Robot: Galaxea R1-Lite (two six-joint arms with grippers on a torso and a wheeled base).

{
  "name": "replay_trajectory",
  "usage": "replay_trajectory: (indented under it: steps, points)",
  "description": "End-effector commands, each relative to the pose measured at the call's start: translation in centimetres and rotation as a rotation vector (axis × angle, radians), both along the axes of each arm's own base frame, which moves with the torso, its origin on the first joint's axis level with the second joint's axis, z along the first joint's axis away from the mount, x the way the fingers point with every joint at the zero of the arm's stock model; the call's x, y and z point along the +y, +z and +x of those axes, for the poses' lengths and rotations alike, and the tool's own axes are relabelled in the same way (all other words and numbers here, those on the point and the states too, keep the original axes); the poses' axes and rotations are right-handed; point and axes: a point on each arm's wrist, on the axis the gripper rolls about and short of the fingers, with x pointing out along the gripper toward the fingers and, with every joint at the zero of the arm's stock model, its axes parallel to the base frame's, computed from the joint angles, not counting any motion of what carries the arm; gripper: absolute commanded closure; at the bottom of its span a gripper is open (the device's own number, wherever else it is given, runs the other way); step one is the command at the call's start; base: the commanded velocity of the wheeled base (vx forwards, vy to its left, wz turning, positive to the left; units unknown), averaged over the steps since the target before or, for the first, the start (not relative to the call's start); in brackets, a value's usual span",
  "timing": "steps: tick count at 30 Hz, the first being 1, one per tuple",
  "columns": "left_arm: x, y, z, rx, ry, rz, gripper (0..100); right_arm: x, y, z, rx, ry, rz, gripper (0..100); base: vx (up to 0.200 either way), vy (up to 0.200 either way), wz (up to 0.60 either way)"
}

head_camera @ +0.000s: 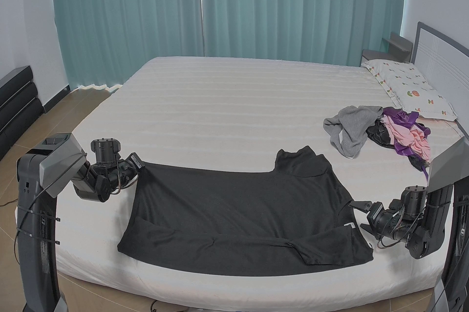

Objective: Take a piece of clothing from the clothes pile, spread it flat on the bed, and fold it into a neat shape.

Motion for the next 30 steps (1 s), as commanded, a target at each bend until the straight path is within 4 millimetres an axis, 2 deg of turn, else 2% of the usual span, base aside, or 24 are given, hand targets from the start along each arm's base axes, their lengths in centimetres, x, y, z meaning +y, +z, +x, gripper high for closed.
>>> replay_trajectory:
  steps: [1,9,14,17,21,22,23,27,30]
  points:
    - [0.1,0.2,0.0,-0.009,0.004,-0.001,100,0.0,0.1,0.1,-0.012,0.000,-0.001,0,0.000,0.000,0.00]
    - [0.1,-0.1,-0.1,0.003,0.001,-0.003,100,-0.1,0.2,0.5,-0.030,-0.002,0.000,0,0.000,0.000,0.00]
    - [0.1,-0.2,-0.2,0.011,0.001,-0.007,100,-0.1,2.1,1.2,-0.115,-0.008,-0.017,0,0.000,0.000,0.00]
    - [0.0,-0.3,-0.3,0.015,0.001,-0.010,100,0.2,2.3,1.7,-0.141,0.009,-0.031,0,0.000,0.000,0.00]
    - [-0.1,-0.3,-0.4,0.025,0.015,-0.046,100,0.6,2.1,5.0,-0.255,0.093,-0.175,0,0.000,0.000,0.00]
    - [-0.1,-0.3,-0.4,0.026,0.015,-0.047,100,0.6,2.1,5.1,-0.255,0.094,-0.176,0,0.000,0.000,0.00]
    - [-0.1,-0.2,-0.4,0.027,0.020,-0.063,100,1.4,2.5,6.6,-0.251,0.131,-0.194,0,0.000,0.000,0.00]
    - [-0.1,-0.4,-0.7,0.043,0.032,-0.085,100,2.7,3.2,10.8,-0.194,0.135,-0.224,0,0.000,0.000,0.00]
    - [-0.1,-0.3,-0.7,0.043,0.033,-0.087,100,3.6,2.6,13.4,-0.158,0.140,-0.257,0,0.000,0.000,0.00]
